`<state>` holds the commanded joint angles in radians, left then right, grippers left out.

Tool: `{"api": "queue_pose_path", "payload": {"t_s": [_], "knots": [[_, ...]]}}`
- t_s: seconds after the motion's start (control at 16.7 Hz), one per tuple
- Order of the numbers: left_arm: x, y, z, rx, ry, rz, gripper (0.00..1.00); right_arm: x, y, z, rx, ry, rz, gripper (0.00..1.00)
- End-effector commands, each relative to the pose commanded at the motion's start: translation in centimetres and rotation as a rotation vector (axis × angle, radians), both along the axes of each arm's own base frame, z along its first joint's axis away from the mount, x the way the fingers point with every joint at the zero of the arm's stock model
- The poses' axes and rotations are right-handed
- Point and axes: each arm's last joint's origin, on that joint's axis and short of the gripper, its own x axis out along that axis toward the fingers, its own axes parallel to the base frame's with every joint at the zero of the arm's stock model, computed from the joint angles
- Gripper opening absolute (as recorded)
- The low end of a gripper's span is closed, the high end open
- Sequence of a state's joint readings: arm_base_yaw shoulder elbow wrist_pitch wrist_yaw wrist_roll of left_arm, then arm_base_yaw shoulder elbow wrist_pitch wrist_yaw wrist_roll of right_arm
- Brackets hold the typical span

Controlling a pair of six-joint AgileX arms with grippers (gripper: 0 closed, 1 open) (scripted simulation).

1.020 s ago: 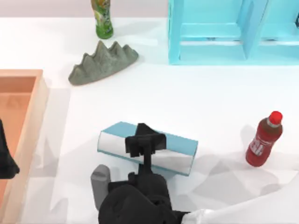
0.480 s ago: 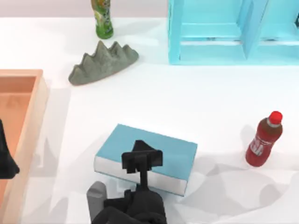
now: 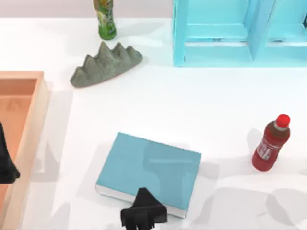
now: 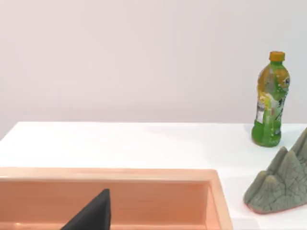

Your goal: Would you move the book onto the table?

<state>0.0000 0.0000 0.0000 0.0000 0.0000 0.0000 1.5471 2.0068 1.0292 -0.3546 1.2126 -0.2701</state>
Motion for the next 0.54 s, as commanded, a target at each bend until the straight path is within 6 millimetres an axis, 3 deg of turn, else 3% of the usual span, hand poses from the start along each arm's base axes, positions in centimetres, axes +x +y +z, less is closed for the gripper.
{"api": "queue_pose_path", "payload": {"t_s": [0.3, 0.54], "knots": [[0.0, 0.0, 0.0, 0.000, 0.000, 0.000, 1.00, -3.9, -0.7, 1.6, 0.029, -0.057, 0.019, 1.00], [0.0, 0.0, 0.0, 0.000, 0.000, 0.000, 1.00, -4.9, -0.9, 2.1, 0.048, -0.077, 0.032, 1.00]]}}
